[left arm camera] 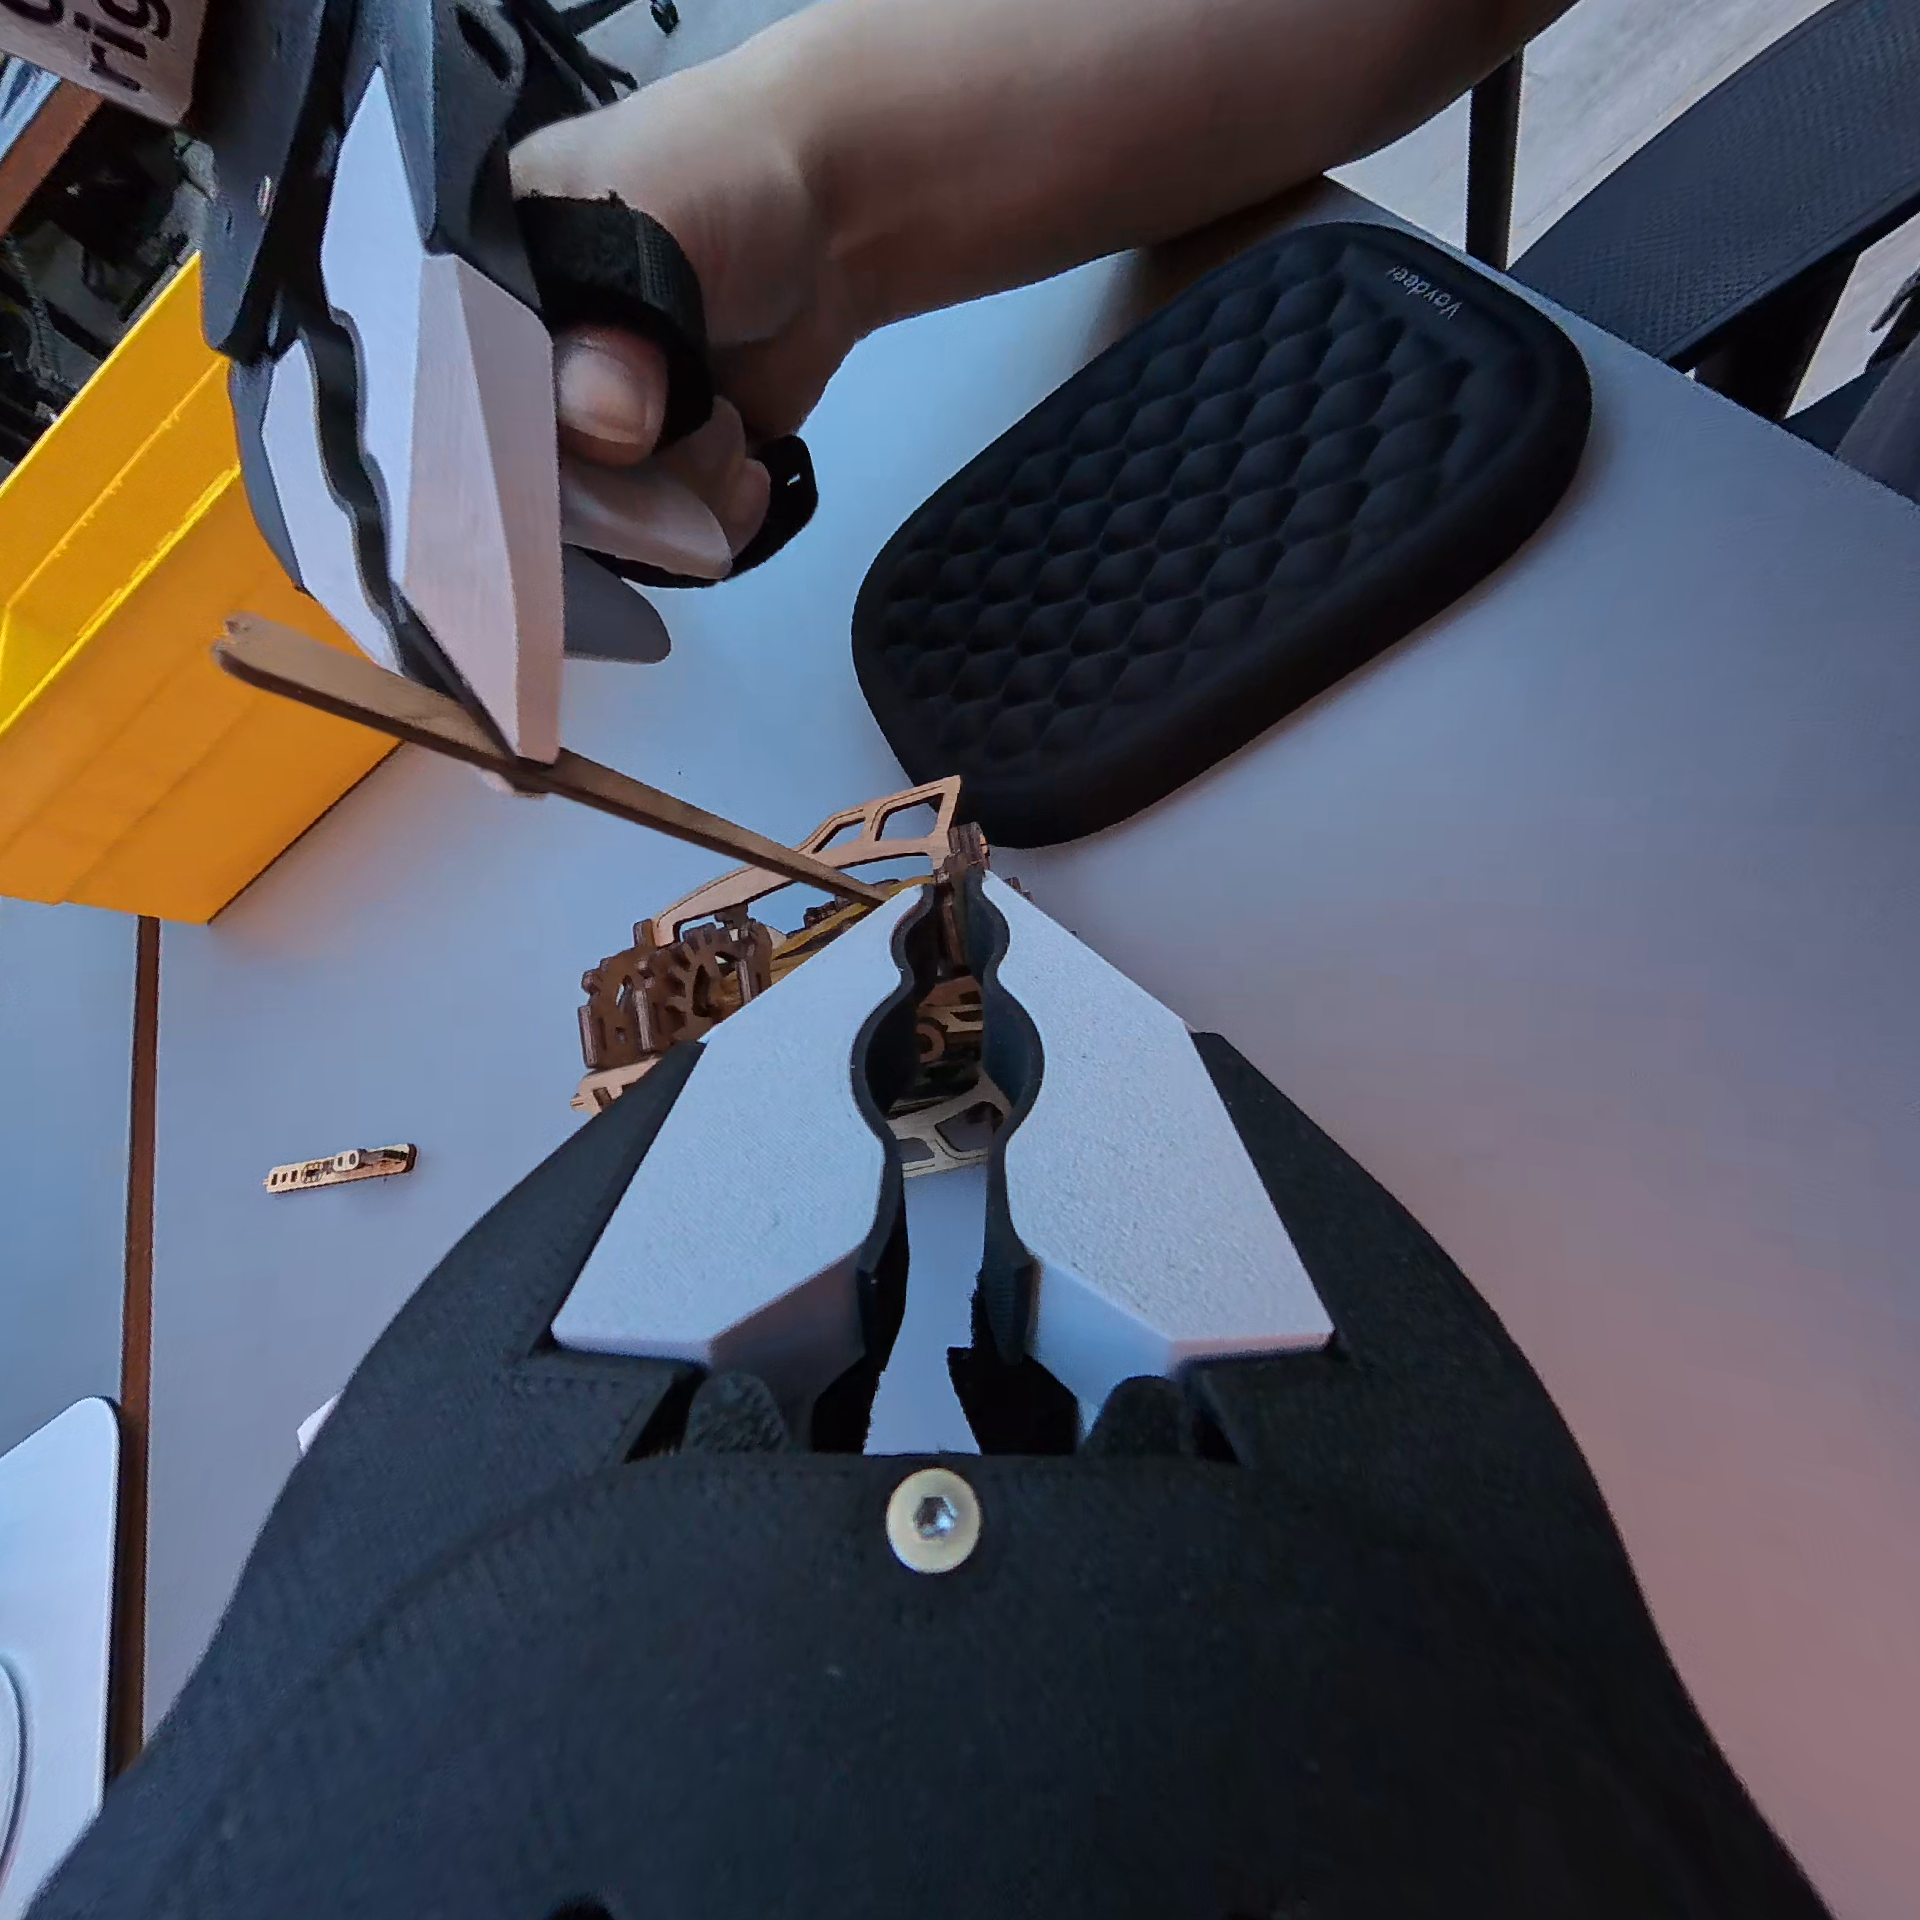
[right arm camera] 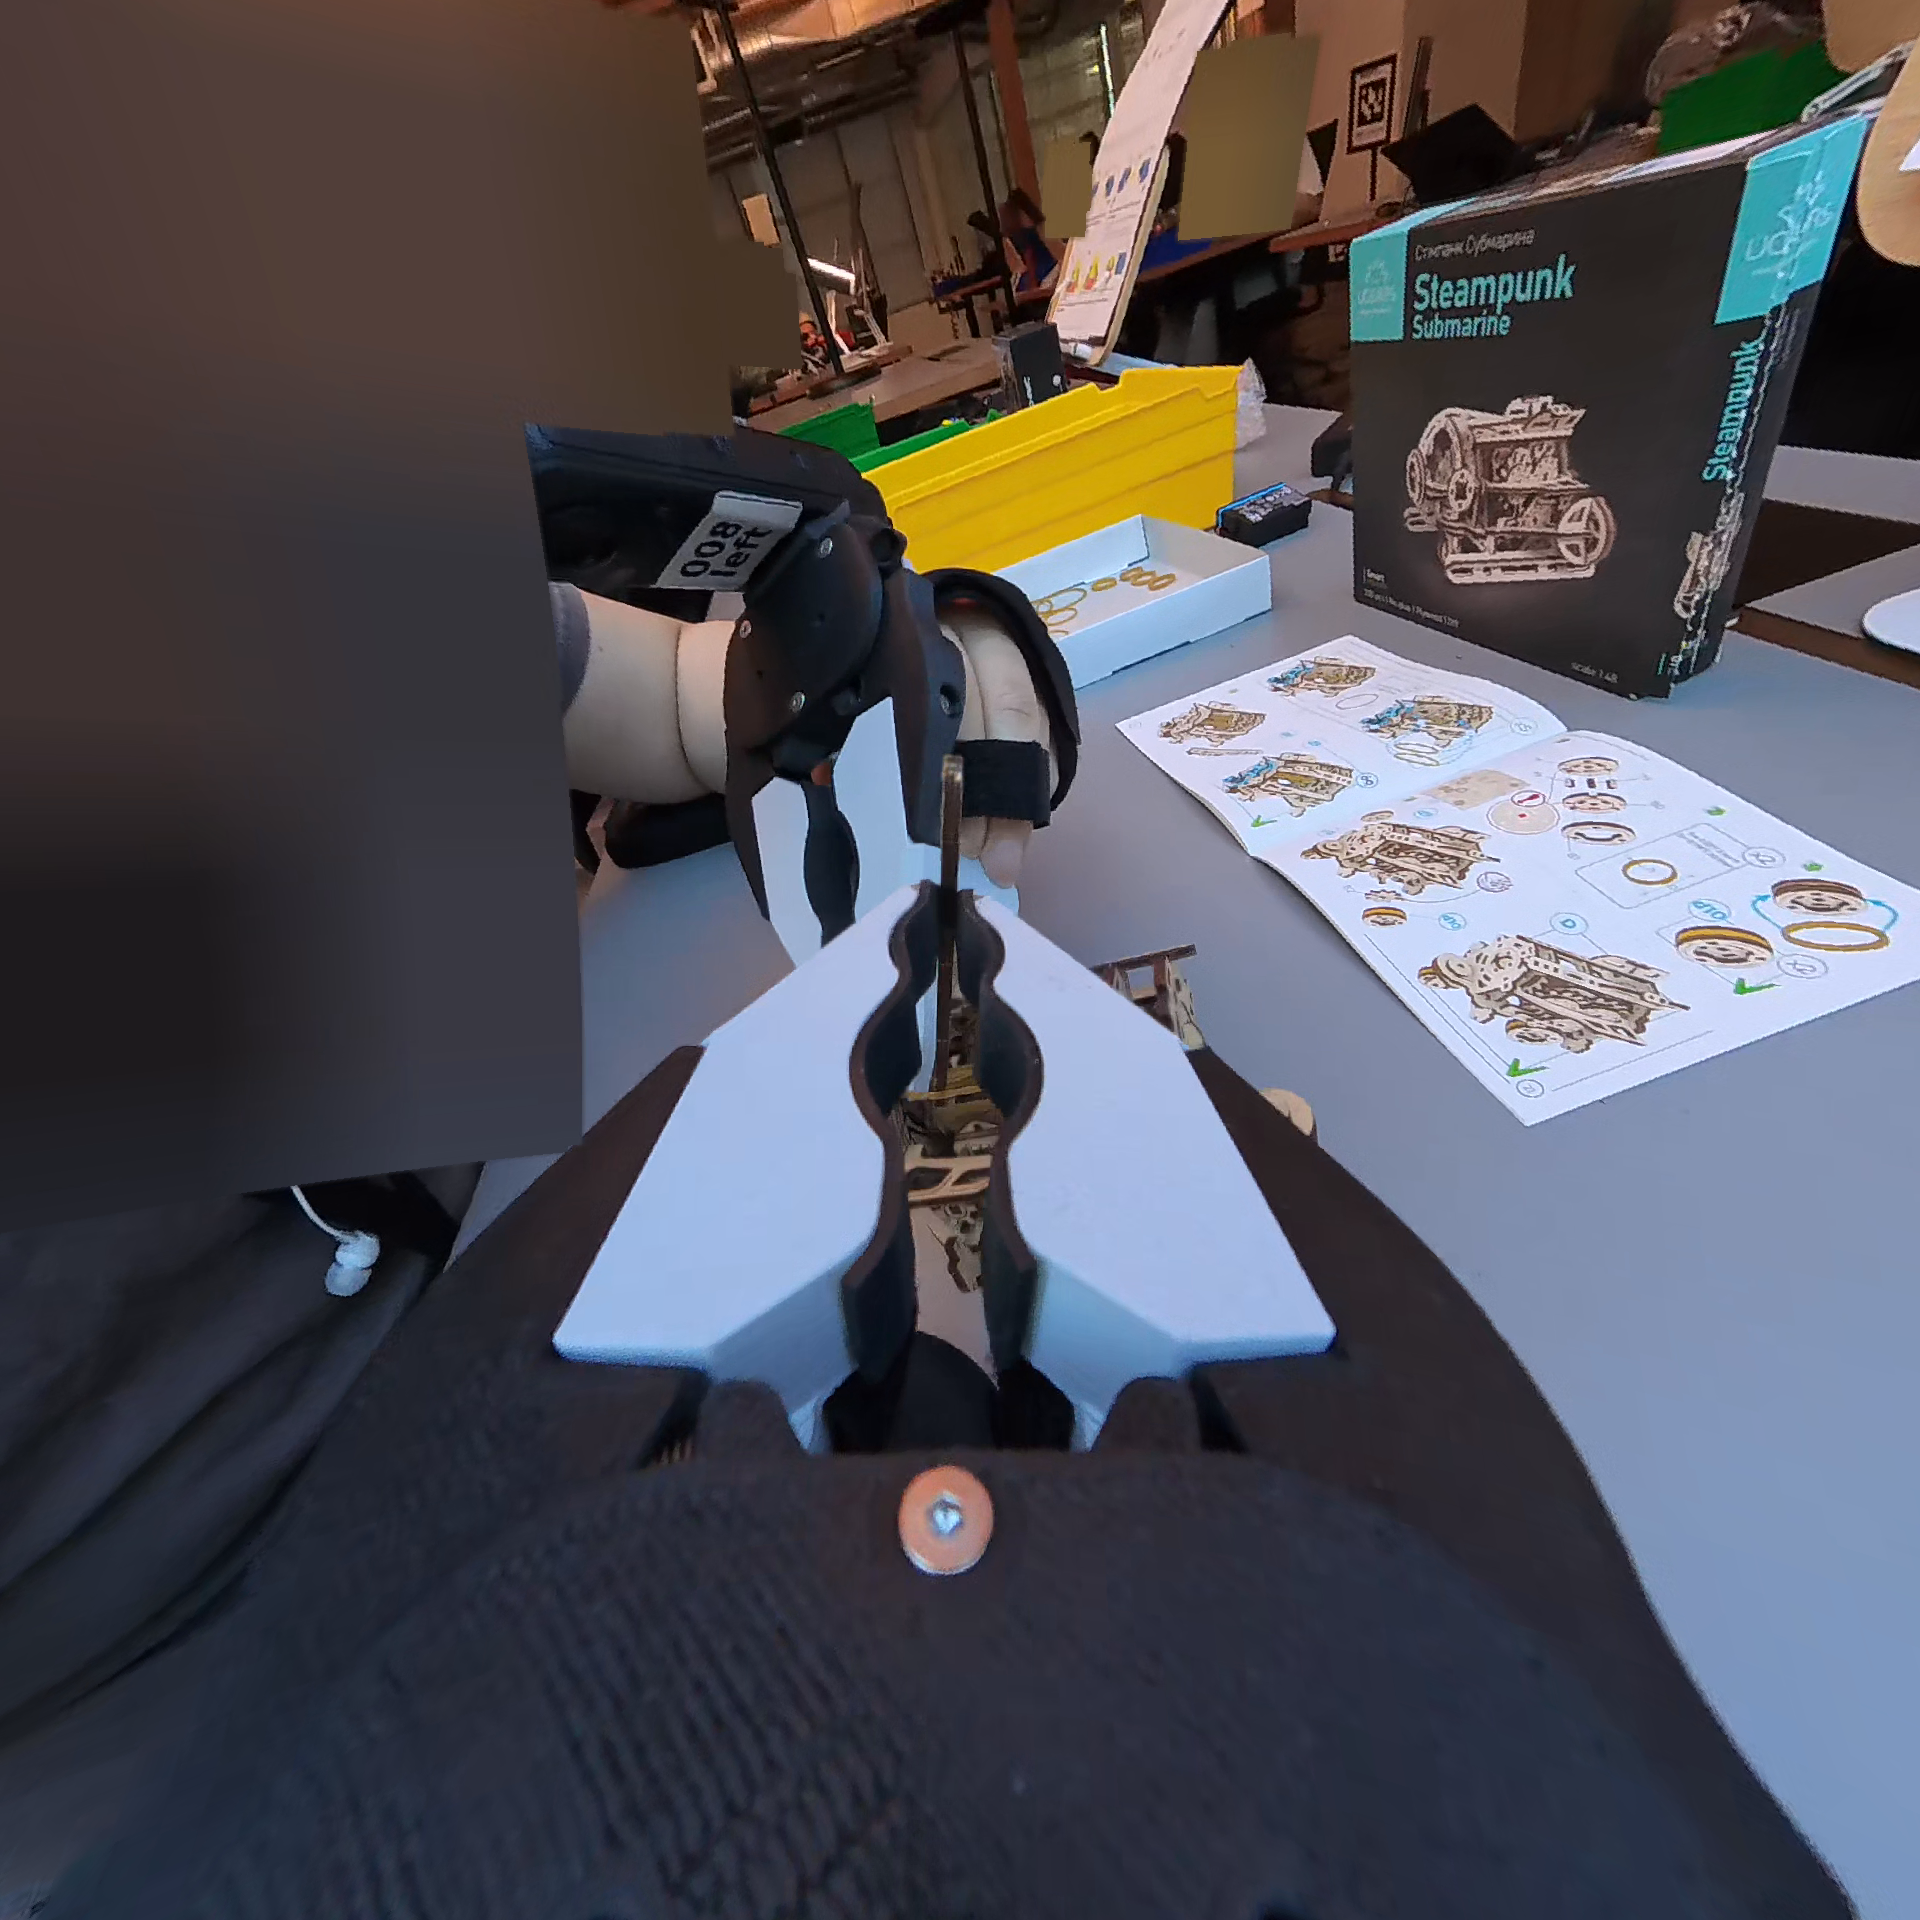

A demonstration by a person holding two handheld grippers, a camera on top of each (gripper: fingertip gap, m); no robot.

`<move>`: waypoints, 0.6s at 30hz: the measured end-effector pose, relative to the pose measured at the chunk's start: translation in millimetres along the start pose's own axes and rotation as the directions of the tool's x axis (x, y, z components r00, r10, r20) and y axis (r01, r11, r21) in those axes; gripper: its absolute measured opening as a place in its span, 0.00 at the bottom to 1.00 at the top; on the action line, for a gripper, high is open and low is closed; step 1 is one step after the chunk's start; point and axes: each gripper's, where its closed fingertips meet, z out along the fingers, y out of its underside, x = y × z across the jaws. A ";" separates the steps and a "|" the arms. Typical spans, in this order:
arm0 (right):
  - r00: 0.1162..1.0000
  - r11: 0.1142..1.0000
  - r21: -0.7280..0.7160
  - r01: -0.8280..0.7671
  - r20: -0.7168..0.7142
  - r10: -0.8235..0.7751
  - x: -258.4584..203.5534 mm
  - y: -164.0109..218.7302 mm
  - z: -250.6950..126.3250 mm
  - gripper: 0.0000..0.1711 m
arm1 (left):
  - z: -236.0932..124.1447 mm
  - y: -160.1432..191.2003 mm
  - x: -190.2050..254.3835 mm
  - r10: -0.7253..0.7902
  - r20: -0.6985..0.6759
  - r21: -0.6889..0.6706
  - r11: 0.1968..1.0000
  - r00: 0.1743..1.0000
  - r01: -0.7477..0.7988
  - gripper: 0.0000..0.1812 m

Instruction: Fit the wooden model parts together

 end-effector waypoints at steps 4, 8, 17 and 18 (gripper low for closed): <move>1.000 0.997 -0.070 0.029 0.001 -0.029 -5.4 7.2 2.8 0.00 | -1.1 0.7 1.0 0.002 0.002 0.004 1.000 1.000 -0.002 0.01; 1.000 0.995 -0.092 0.026 -0.001 -0.026 -11.0 8.5 3.1 0.00 | -1.7 1.0 1.6 0.006 0.005 0.001 1.000 1.000 -0.006 0.01; 1.000 0.997 -0.082 0.017 -0.010 -0.018 -10.1 6.9 4.0 0.00 | -3.8 2.3 2.5 0.007 0.000 0.016 1.000 1.000 -0.007 0.01; 1.000 0.997 -0.073 0.020 -0.009 -0.021 -10.0 6.1 4.2 0.00 | -4.2 2.5 2.8 0.007 -0.002 0.020 1.000 1.000 -0.007 0.01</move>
